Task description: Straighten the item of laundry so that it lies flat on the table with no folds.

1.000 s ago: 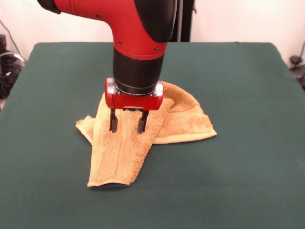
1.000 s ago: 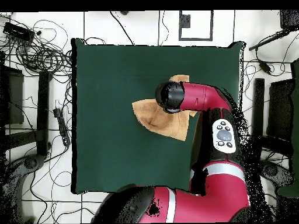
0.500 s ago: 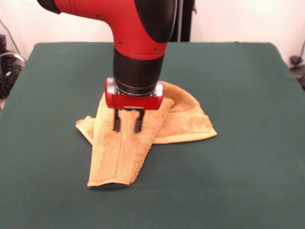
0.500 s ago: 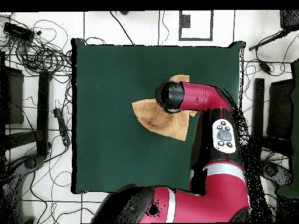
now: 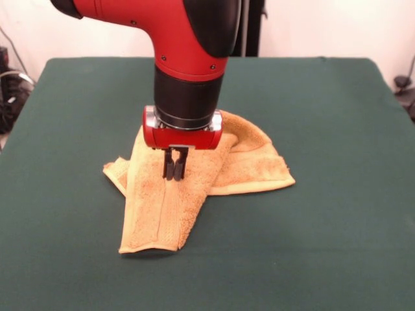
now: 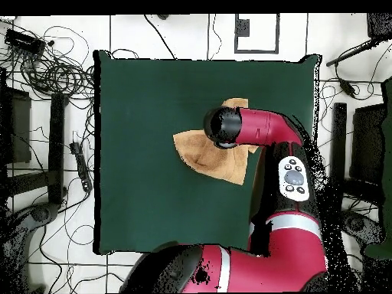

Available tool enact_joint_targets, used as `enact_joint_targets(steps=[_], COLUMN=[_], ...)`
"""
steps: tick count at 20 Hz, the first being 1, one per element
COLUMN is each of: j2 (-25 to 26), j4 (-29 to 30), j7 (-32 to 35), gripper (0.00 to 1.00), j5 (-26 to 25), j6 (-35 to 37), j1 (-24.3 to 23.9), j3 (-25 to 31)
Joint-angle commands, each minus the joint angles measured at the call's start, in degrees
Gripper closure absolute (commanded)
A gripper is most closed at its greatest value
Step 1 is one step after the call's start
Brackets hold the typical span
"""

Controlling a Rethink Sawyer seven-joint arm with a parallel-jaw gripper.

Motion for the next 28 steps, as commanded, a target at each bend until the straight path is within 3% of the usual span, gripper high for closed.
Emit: enact_joint_targets(steps=[1, 28], j2=[1.46, 2.1], j4=[5.24, 5.48], j7=[6.47, 6.33], gripper=[1.0, 1.0], j5=[2.08, 1.83], j6=[-2.4, -2.59], j1=[1.2, 1.37], j3=[6.15, 5.93])
